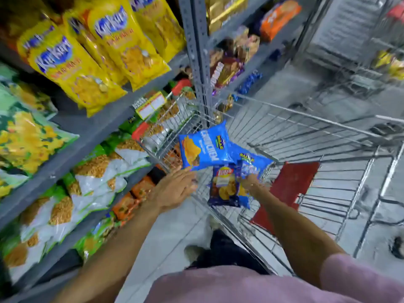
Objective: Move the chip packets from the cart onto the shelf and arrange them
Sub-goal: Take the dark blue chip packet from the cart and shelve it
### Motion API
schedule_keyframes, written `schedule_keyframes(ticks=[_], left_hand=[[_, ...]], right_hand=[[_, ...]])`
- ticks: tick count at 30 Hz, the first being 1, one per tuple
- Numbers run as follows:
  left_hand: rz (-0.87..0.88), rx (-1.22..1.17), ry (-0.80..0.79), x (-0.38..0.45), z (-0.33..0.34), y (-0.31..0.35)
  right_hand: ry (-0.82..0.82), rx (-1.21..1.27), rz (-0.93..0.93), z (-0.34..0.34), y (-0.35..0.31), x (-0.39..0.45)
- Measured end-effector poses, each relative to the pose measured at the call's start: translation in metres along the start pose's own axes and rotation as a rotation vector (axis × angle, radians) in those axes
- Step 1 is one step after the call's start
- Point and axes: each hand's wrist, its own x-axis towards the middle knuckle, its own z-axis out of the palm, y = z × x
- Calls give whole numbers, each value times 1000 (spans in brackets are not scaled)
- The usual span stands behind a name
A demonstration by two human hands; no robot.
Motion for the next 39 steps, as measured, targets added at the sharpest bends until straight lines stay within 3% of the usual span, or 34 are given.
schedule_keyframes(ticks=[3, 7, 14, 23, 26, 32, 39], left_hand=[[-15, 22, -30, -1, 5, -6], [8, 41, 14, 2, 7, -7], [9, 24, 126, -1, 7, -2], [-39, 24, 34, -1, 5, -1], [-58, 28, -10, 0, 2, 2], [-78, -17, 34, -3, -24, 1], [-224, 56, 406, -11, -124, -25]], right_hand=[[-23, 155, 88, 14, 19, 28], [-23, 279, 70, 44, 41, 84], [21, 369, 96, 49, 26, 73], [-67, 545, 23, 26, 61, 52], [-99, 493, -10, 0, 59, 32], [-247, 502, -215, -67, 12, -10], [-377, 581, -691, -63, -120, -93]])
